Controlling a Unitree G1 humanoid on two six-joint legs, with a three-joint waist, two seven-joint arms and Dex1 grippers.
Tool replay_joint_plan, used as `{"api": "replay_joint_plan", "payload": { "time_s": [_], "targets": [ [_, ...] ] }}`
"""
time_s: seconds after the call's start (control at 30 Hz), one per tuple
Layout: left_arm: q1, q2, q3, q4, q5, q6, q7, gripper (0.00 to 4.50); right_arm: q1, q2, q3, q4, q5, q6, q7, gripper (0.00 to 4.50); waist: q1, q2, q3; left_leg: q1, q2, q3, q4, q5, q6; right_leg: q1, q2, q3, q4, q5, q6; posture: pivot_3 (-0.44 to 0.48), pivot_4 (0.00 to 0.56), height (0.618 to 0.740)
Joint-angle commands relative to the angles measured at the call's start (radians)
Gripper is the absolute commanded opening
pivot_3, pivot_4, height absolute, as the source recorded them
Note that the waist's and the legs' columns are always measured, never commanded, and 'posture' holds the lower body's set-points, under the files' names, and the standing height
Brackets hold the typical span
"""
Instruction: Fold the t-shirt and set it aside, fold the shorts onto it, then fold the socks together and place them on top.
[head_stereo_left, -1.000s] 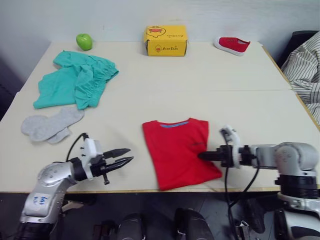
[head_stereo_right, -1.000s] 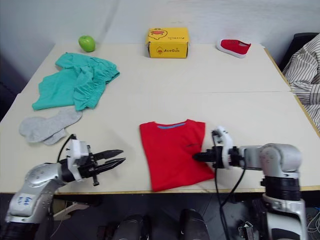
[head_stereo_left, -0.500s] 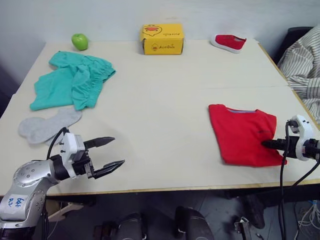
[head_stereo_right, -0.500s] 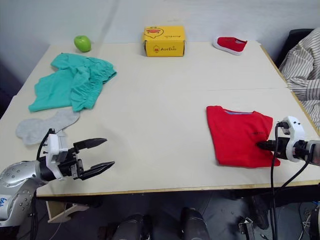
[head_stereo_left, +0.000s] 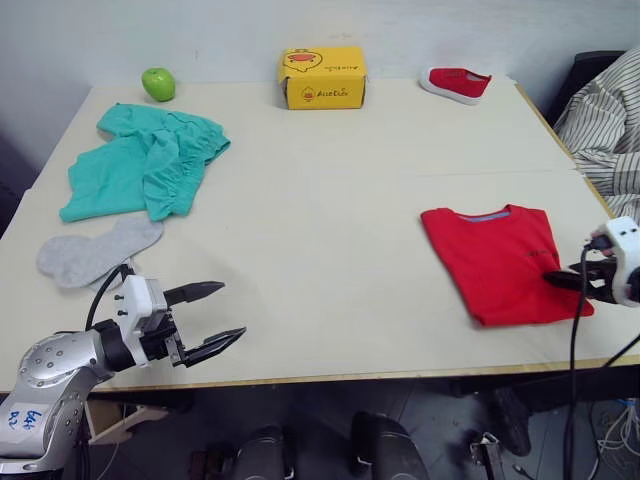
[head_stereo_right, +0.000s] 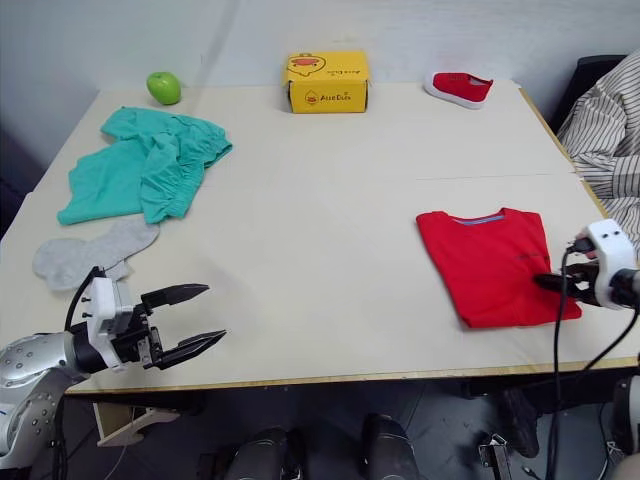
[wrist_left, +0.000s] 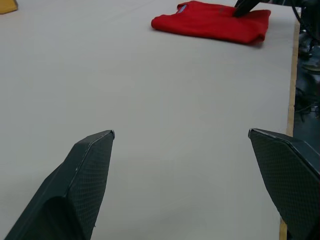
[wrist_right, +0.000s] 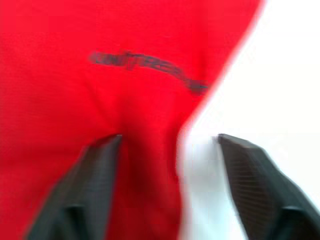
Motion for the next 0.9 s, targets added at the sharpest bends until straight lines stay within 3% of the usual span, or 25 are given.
{"api": "replay_joint_plan", "payload": {
  "time_s": [0.03, 0.3, 0.33, 0.43, 0.6, 0.77, 0.9],
  "targets": [
    [-0.002, -0.010, 0.026, -0.009, 0.012, -0.036, 0.014, 4.50, 0.019, -0.037, -0.056, 0.039, -0.022, -0.143, -0.056, 4.48, -0.006, 0.001, 0.000, 0.000, 0.000, 0.000, 0.000, 0.000, 0.000, 0.000, 0.000, 0.000, 0.000, 0.000, 0.000, 0.000, 0.150, 0.740],
    [-0.015, -0.023, 0.008, 0.026, 0.039, -0.064, 0.019, 4.50, 0.062, 0.049, -0.154, 0.002, 0.028, -0.319, -0.066, 4.48, -0.024, 0.004, 0.002, 0.004, 0.002, 0.005, 0.000, 0.002, -0.002, 0.000, 0.004, 0.006, 0.004, 0.000, 0.000, 0.000, 0.150, 0.740],
    [-0.017, -0.025, 0.007, 0.025, 0.041, -0.064, 0.022, 4.50, 0.062, 0.065, -0.167, -0.003, 0.036, -0.328, -0.071, 4.31, -0.026, 0.004, 0.002, 0.005, 0.002, 0.005, 0.000, 0.002, -0.002, 0.000, 0.004, 0.006, 0.004, 0.000, 0.000, 0.000, 0.150, 0.740],
    [-0.021, -0.028, 0.008, 0.020, 0.043, -0.062, 0.030, 4.50, 0.075, 0.111, -0.203, -0.033, 0.063, -0.364, -0.071, 3.56, -0.027, 0.004, 0.002, 0.005, 0.002, 0.005, 0.000, 0.002, -0.002, 0.000, 0.003, 0.007, 0.005, 0.000, 0.000, 0.000, 0.150, 0.740],
    [-0.015, -0.033, 0.010, 0.000, 0.042, -0.057, 0.046, 4.50, 0.103, 0.183, -0.253, -0.088, 0.109, -0.403, -0.074, 1.83, -0.027, 0.004, 0.002, 0.005, 0.002, 0.005, 0.000, 0.002, -0.002, 0.000, 0.003, 0.008, 0.005, 0.000, 0.000, 0.000, 0.150, 0.740],
    [-0.019, -0.049, -0.010, -0.015, 0.041, -0.060, 0.058, 4.50, 0.138, 0.239, -0.235, -0.064, 0.055, -0.401, -0.188, 0.08, -0.022, 0.004, 0.002, 0.005, 0.001, 0.005, 0.000, 0.002, -0.001, 0.000, 0.003, 0.009, 0.005, 0.000, 0.000, 0.000, 0.150, 0.740],
    [-0.016, -0.045, -0.011, -0.016, 0.046, -0.078, 0.049, 4.50, 0.160, 0.257, -0.290, -0.015, 0.075, -0.422, -0.295, 0.03, -0.022, 0.004, 0.002, 0.006, 0.001, 0.006, 0.001, 0.002, -0.001, 0.000, 0.003, 0.011, 0.006, 0.000, 0.000, 0.000, 0.150, 0.740]
  ]
}}
